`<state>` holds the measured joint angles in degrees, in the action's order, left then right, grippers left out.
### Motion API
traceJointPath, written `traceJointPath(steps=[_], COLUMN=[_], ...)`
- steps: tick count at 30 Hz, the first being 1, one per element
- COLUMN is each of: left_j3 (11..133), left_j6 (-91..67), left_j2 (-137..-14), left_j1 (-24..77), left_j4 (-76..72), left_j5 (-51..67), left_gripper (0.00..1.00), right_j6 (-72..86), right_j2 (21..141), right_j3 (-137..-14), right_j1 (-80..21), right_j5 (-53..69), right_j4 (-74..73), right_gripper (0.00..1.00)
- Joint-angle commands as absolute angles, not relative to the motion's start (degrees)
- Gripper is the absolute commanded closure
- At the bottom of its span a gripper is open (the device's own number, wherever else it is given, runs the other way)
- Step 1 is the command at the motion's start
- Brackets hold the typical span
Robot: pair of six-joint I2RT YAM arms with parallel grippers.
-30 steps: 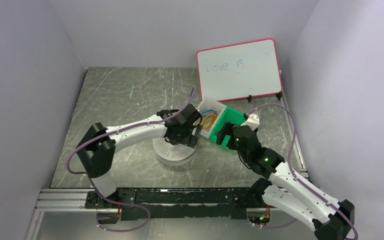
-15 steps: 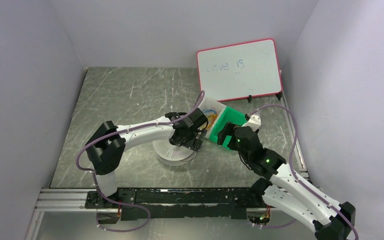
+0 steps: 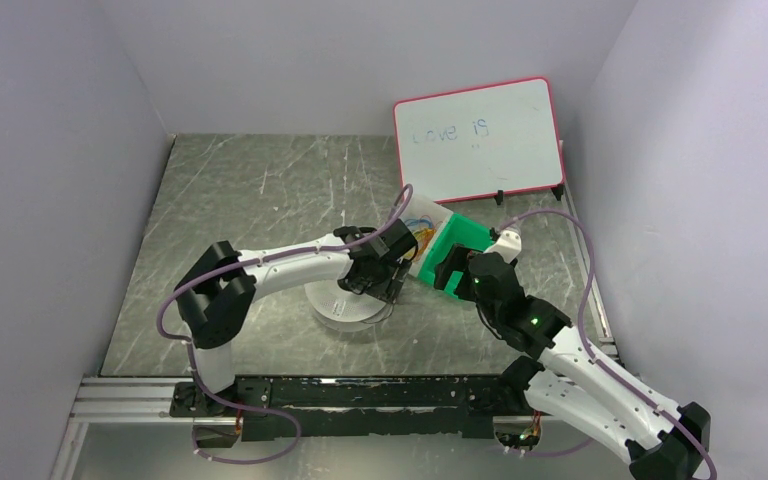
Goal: Wrap the cables
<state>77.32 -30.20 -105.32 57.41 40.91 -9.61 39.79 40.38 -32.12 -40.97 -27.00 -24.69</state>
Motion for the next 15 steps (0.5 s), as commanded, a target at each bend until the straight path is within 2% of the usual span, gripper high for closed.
traceJointPath(steps=[1,6,11,15], left_j3=[76.72,76.95,77.51,77.01], left_j6=[-30.25,-29.82,-29.58,-29.66], left_j2=[-103.62,-102.98,-100.41,-96.69], left_j1=[58.14,58.10,58.10,57.99], left_j4=[41.15,42.13,43.66,43.18], left_j5=[-10.78,-12.40,-14.80,-15.27], left_gripper=[0.34,0.53,0.92,0.93], right_j6=[40.47,40.61,40.61,40.86], right_j2=[40.46,40.55,40.28,40.46], right_j3=[-31.64,-32.03,-32.48,-32.80], right_j1=[-40.71,-40.70,-40.77,-40.73], right_j5=[-27.86,-27.70,-27.68,-28.01], right_j4=[-23.82,-23.80,-24.06,-24.33], right_gripper=[0.00,0.00,0.00,0.00])
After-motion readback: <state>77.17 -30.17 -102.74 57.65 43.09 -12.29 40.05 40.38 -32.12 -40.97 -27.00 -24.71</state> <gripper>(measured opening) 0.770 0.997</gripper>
